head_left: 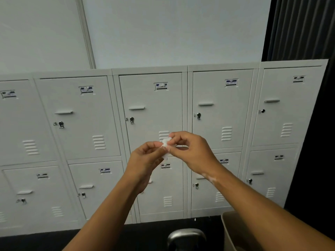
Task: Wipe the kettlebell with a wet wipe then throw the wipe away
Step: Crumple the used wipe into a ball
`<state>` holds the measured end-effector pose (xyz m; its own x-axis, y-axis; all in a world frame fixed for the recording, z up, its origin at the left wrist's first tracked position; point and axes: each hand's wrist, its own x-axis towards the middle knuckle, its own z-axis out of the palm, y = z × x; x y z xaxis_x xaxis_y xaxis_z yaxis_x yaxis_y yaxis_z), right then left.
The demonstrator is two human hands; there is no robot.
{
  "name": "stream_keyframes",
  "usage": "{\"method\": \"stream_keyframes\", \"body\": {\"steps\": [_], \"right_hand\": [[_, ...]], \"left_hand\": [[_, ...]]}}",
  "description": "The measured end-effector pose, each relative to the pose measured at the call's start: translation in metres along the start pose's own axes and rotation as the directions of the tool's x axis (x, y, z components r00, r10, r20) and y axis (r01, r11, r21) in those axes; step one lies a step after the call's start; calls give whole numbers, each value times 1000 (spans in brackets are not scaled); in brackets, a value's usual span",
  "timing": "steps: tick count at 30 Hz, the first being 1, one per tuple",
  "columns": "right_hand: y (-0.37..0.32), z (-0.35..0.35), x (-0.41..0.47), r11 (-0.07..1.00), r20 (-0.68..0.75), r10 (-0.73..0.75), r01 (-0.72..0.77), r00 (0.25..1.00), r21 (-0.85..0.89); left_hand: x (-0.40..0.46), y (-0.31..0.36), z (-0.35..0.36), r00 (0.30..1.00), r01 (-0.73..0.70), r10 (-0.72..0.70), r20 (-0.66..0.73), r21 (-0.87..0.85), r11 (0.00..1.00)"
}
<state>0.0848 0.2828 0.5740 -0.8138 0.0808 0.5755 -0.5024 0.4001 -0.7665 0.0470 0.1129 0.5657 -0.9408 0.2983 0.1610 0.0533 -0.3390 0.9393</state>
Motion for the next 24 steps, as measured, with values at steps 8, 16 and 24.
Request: {"method": "stream_keyframes", "body": {"steps": [8,16,24], "right_hand": [[20,-9,-6,876,34,-263,253,964,-410],[35,-28,-15,890,40,-11,28,999,-455],[56,-54,-26,867,-14,45,-45,999,-496]], "left_hand": [[1,-8,16,976,177,-152,157,-165,970],[19,-36,39,978,210,-208,30,-98,973],[19,-72,77,984,176,-174,29,-43,984]]}}
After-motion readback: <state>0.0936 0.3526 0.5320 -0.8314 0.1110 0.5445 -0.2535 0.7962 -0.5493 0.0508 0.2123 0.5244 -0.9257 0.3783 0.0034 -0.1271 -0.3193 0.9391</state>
